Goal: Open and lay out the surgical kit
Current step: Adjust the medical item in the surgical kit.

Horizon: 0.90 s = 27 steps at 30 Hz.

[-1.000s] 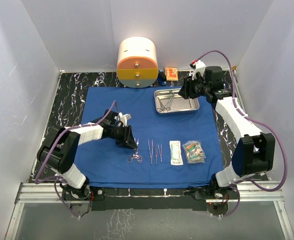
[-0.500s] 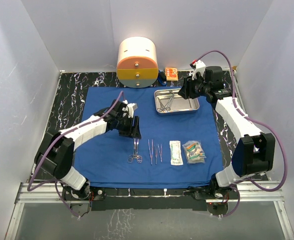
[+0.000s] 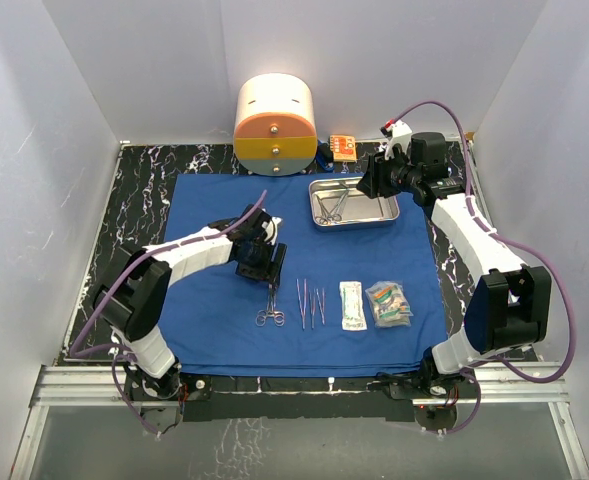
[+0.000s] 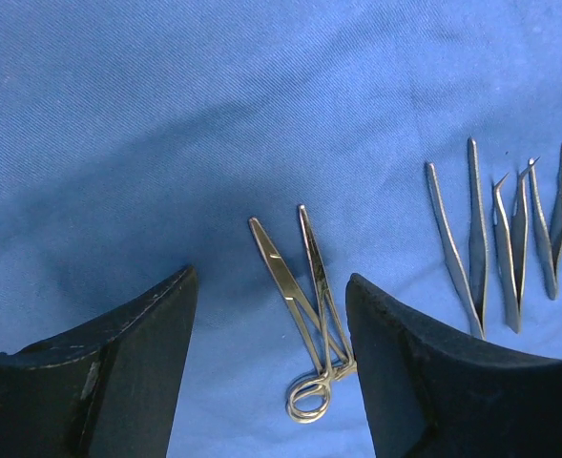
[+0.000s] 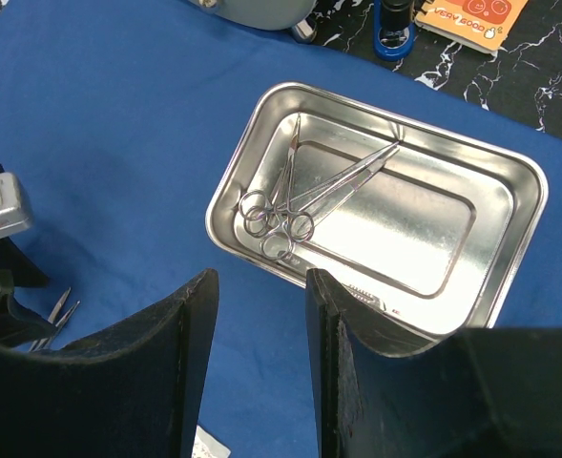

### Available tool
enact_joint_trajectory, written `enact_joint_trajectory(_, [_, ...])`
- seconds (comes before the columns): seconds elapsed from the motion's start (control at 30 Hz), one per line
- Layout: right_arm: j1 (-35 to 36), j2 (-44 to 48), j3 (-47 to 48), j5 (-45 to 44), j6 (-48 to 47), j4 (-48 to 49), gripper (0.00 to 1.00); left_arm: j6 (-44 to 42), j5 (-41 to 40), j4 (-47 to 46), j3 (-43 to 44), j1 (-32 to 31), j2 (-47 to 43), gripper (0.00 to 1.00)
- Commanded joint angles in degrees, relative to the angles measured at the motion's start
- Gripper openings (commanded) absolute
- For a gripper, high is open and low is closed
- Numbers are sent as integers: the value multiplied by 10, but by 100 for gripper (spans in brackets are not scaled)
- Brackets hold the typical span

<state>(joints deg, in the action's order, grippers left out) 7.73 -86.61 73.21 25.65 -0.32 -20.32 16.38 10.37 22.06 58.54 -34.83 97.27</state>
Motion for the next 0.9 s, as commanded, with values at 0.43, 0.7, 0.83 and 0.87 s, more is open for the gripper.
enact_joint_trajectory(0.43, [-3, 28, -10, 16, 2, 37, 40, -31, -41, 18, 25, -23, 5, 51])
enact_joint_trajectory(0.7, [-3, 29, -12, 18, 2, 39, 40, -33, -66, 24, 30, -34, -2, 51])
enact_joint_trajectory(0.83, [-4, 29, -13, 20, 2, 37, 40, -38, -80, 28, 35, -44, 1, 51])
enact_joint_trajectory(0.87, [-3, 28, -13, 20, 2, 37, 40, -39, -81, 28, 35, -45, 0, 50])
